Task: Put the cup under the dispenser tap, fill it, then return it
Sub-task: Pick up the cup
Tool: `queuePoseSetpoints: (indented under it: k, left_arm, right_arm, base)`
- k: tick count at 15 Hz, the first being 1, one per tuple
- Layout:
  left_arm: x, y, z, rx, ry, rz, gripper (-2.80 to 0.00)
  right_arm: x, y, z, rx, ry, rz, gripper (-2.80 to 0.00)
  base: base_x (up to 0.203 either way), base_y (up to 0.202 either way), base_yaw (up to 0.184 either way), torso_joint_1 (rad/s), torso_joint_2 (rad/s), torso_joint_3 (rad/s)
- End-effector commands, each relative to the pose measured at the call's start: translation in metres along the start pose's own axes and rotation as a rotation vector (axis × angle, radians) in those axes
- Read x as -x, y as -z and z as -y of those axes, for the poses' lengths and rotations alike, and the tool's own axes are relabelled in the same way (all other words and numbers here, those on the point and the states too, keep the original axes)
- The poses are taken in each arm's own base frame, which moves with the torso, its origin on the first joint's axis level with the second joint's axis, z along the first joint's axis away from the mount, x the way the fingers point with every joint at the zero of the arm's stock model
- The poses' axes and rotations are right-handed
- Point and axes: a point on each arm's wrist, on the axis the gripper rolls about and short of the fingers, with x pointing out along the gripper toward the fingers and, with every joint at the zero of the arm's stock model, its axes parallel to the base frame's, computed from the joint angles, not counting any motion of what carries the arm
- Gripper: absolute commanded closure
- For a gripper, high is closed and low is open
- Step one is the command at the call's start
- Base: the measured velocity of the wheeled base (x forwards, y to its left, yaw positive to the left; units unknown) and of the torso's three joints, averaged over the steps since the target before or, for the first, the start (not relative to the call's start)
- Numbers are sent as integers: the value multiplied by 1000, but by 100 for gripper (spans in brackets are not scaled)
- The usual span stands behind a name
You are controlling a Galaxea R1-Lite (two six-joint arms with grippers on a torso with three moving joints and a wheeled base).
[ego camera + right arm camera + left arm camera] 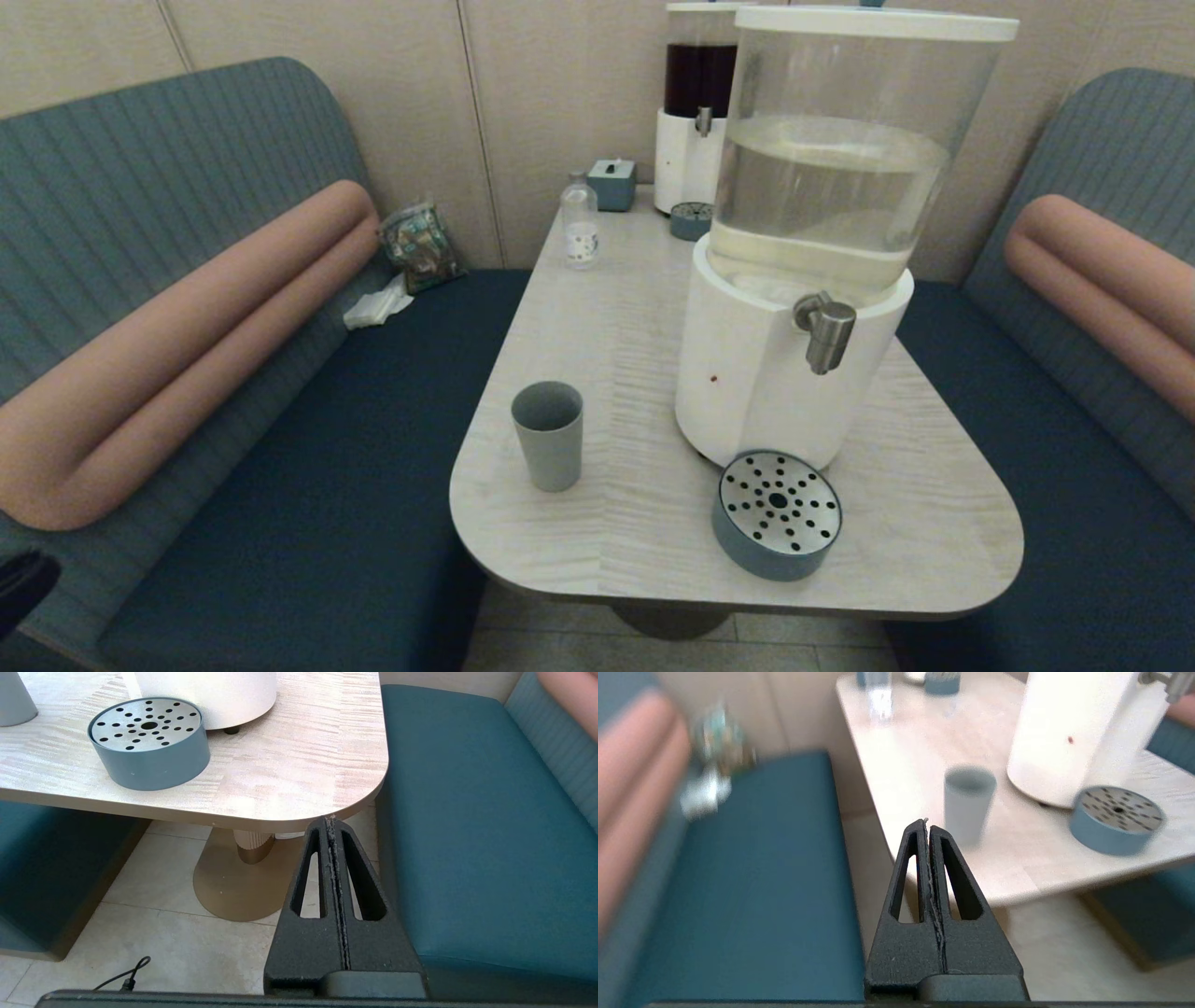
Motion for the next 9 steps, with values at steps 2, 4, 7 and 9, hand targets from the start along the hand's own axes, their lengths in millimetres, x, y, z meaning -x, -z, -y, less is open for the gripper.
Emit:
queuePoseSetpoints:
  k: [2, 4, 7, 9]
  left_arm:
    - [-52, -11, -16, -67, 23, 9, 0]
    - [-62, -10, -18, -95, 33, 30, 0]
    - [-61, 16, -15, -61, 98, -55, -280]
    - [-61, 43, -13, 6, 140, -163, -280]
  right_arm:
    - [0, 0, 0, 0, -1, 0, 0]
    - [0, 0, 0, 0, -1, 0, 0]
    - [0, 0, 0, 0, -1, 0, 0]
    - [0, 0, 0, 0, -1, 0, 0]
  base:
    - [0, 0, 0, 0, 0, 0]
    - [0, 0, 0, 0, 0, 0]
    - [0, 0, 0, 0, 0, 0]
    - [0, 0, 0, 0, 0, 0]
